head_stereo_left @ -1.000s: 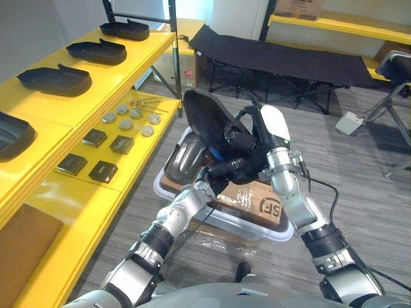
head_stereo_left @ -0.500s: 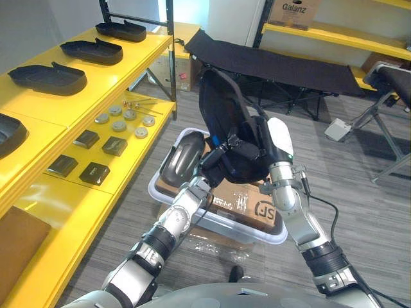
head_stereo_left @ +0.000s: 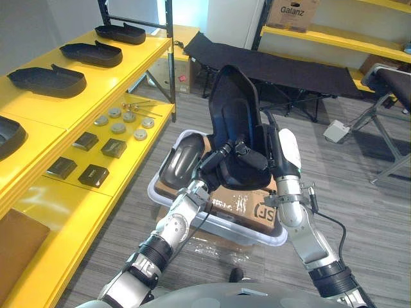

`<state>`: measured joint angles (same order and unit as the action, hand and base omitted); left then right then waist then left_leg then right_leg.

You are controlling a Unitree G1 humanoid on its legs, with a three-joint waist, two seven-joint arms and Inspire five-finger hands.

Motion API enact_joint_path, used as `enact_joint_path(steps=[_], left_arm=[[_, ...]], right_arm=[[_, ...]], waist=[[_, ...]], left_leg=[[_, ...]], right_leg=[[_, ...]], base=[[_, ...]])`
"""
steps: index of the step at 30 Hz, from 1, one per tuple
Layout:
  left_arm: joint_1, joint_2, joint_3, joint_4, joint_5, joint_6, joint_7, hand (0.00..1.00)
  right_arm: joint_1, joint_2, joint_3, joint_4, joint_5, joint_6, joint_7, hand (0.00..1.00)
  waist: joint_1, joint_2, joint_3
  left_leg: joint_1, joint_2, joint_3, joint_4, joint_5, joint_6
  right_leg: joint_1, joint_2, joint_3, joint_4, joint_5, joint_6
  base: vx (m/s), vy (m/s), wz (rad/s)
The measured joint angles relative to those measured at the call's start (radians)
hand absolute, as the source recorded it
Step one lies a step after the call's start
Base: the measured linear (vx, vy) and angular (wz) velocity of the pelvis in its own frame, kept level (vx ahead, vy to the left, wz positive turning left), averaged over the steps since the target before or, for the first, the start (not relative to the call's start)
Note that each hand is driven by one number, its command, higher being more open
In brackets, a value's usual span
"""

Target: Walk over and take three plastic housings, then place them on the shelf

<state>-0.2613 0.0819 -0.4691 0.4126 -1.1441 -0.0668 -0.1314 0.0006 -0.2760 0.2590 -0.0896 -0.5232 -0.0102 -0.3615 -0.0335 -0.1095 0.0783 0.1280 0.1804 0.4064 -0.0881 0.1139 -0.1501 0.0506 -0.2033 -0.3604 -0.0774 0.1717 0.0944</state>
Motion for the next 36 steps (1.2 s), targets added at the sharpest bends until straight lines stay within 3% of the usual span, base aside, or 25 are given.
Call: enact_joint_path(steps=[5, 9, 10, 12, 15, 17, 20, 24, 28, 30, 32, 36], left_arm=[[0.08, 0.001, 0.052, -0.139, 0.204, -0.018, 0.083, 0.0], [0.124, -0.006, 0.117, -0.255, 0.51, -0.038, 0.218, 0.0], [0.153, -0.01, 0.157, -0.308, 0.641, -0.061, 0.265, 0.0], [0.184, -0.01, 0.206, -0.346, 0.746, -0.092, 0.307, 0.0], [0.223, -0.012, 0.303, -0.358, 0.901, -0.166, 0.408, 0.0], [0.255, -0.011, 0.354, -0.361, 1.038, -0.197, 0.505, 0.0], [0.313, -0.006, 0.371, -0.365, 1.234, -0.215, 0.657, 0.0], [0.361, -0.004, 0.406, -0.364, 1.359, -0.226, 0.769, 0.0], [0.393, -0.004, 0.469, -0.364, 1.332, -0.284, 0.778, 0.0], [0.406, -0.004, 0.494, -0.367, 1.182, -0.335, 0.709, 0.0], [0.434, -0.004, 0.503, -0.386, 1.131, -0.348, 0.676, 0.0], [0.519, -0.005, 0.494, -0.485, 0.966, -0.351, 0.507, 0.0]], right_arm=[[0.027, 0.002, 0.019, 0.023, 0.059, 0.001, -0.018, 1.0], [0.041, 0.009, 0.05, 0.098, 0.125, 0.026, 0.014, 1.0], [0.072, 0.026, 0.056, 0.107, 0.156, 0.026, 0.029, 1.0], [0.099, 0.047, 0.05, 0.107, 0.199, 0.023, 0.028, 1.0], [0.119, 0.054, 0.041, 0.107, 0.297, -0.064, 0.027, 1.0], [0.125, 0.058, 0.038, 0.092, 0.334, -0.165, 0.029, 1.0], [0.139, 0.072, 0.035, 0.031, 0.542, -0.307, 0.104, 1.0], [0.171, 0.135, 0.004, 0.01, 0.867, -0.363, 0.268, 1.0], [0.26, 0.165, -0.134, 0.052, 1.063, -0.365, 0.355, 1.0], [0.31, 0.165, -0.262, 0.127, 1.082, -0.328, 0.338, 1.0], [0.326, 0.163, -0.297, 0.165, 1.082, -0.308, 0.329, 1.0], [0.362, 0.161, -0.348, 0.295, 1.056, -0.238, 0.266, 1.0]], waist=[[0.0, 0.015, -0.019], [0.003, 0.03, -0.028], [0.003, 0.036, -0.031], [0.002, 0.042, -0.034], [0.005, 0.048, -0.037], [0.007, 0.051, -0.04], [0.019, 0.054, -0.041], [0.029, 0.054, -0.041], [0.027, 0.057, -0.043], [0.025, 0.066, -0.046], [0.016, 0.074, -0.051], [0.003, 0.098, -0.06]], left_leg=[[-0.013, 0.0, -0.001, 0.001, 0.0, 0.0], [-0.013, 0.0, -0.007, 0.002, 0.001, 0.001], [-0.013, 0.001, -0.013, 0.0, 0.001, 0.001], [-0.013, 0.001, -0.018, 0.0, 0.001, 0.001], [-0.013, 0.002, -0.024, 0.0, 0.001, 0.0], [-0.015, 0.003, -0.027, 0.0, -0.004, -0.002], [-0.017, 0.003, -0.03, 0.0, -0.007, -0.002], [-0.02, 0.003, -0.031, 0.0, -0.008, -0.003], [-0.023, 0.002, -0.032, 0.0, -0.009, -0.005], [-0.023, 0.002, -0.03, 0.0, -0.008, -0.007], [-0.023, 0.003, -0.029, 0.0, -0.006, -0.004], [-0.022, 0.004, -0.022, 0.0, -0.012, -0.007]], right_leg=[[-0.013, 0.0, -0.001, 0.0, 0.002, -0.002], [-0.009, 0.0, -0.007, 0.0, 0.006, 0.005], [-0.005, 0.0, -0.012, 0.0, 0.005, 0.006], [-0.001, 0.0, -0.017, 0.0, 0.003, 0.006], [0.004, 0.001, -0.023, 0.0, -0.005, 0.003], [0.003, 0.002, -0.025, 0.0, -0.007, 0.004], [0.003, 0.002, -0.027, 0.0, -0.008, 0.004], [0.001, 0.001, -0.028, 0.0, -0.009, 0.005], [-0.001, 0.001, -0.03, 0.0, -0.011, 0.005], [-0.002, 0.001, -0.03, 0.0, -0.013, 0.006], [-0.003, 0.001, -0.028, 0.0, -0.015, 0.007], [-0.006, 0.003, -0.022, 0.0, -0.02, 0.009]], base=[[0.0, 0.0, 0.0], [0.0, 0.0, 0.04], [0.0, 0.0, 0.08], [0.01, 0.005, 0.09], [0.01, 0.01, 0.06], [0.0, 0.005, 0.02], [0.0, 0.003, 0.01], [0.01, 0.003, 0.01], [0.03, 0.013, 0.0], [0.04, 0.016, -0.01], [0.04, 0.012, -0.02], [0.04, 0.011, -0.05]])
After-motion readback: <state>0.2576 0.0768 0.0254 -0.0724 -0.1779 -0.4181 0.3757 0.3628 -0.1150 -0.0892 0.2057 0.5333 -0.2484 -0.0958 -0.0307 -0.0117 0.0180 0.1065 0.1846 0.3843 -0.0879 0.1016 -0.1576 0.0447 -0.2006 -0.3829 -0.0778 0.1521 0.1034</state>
